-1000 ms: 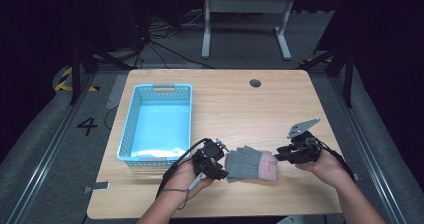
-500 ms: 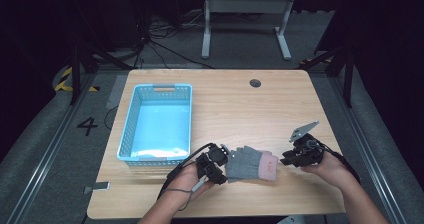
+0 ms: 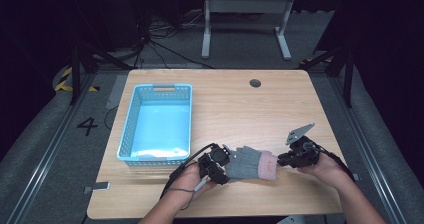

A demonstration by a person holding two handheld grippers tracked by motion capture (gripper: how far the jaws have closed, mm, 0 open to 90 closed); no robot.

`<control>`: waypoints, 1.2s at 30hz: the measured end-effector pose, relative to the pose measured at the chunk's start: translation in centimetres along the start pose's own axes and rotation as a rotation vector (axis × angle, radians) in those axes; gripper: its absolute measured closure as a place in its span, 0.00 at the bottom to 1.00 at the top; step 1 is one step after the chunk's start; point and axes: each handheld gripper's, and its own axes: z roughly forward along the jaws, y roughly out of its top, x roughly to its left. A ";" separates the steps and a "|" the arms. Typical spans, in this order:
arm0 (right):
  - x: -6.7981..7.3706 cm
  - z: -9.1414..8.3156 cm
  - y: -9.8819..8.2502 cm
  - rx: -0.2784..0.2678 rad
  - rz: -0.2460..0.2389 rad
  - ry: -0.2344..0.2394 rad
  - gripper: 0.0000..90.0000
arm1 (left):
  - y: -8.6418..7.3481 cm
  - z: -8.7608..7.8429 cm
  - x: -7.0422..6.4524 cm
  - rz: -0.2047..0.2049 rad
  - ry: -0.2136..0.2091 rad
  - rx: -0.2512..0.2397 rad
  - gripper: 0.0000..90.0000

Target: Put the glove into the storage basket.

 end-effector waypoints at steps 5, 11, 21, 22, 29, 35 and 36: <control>0.3 -0.1 0.1 0.006 -0.025 -0.018 0.99 | 0.0 0.1 0.0 0.001 0.001 0.006 0.71; 0.5 0.2 0.2 0.021 -0.038 -0.019 0.99 | -0.1 0.0 0.3 -0.013 0.003 -0.003 0.69; 0.2 0.2 0.1 -0.004 -0.016 -0.013 0.82 | 0.2 0.6 0.0 -0.003 -0.008 0.011 0.69; 0.3 0.3 0.2 -0.009 -0.026 -0.016 0.81 | 0.2 0.6 -0.1 -0.002 -0.004 0.011 0.69; 0.7 0.6 0.5 -0.015 -0.073 -0.018 0.90 | 0.4 0.9 -0.3 0.009 0.011 0.023 0.73; 0.9 0.6 0.6 -0.011 -0.077 -0.027 0.96 | 0.4 0.6 -0.4 0.014 0.022 0.014 0.84; 0.9 0.6 0.6 -0.011 -0.072 -0.029 0.96 | 0.4 0.5 -0.4 0.019 0.021 0.009 0.86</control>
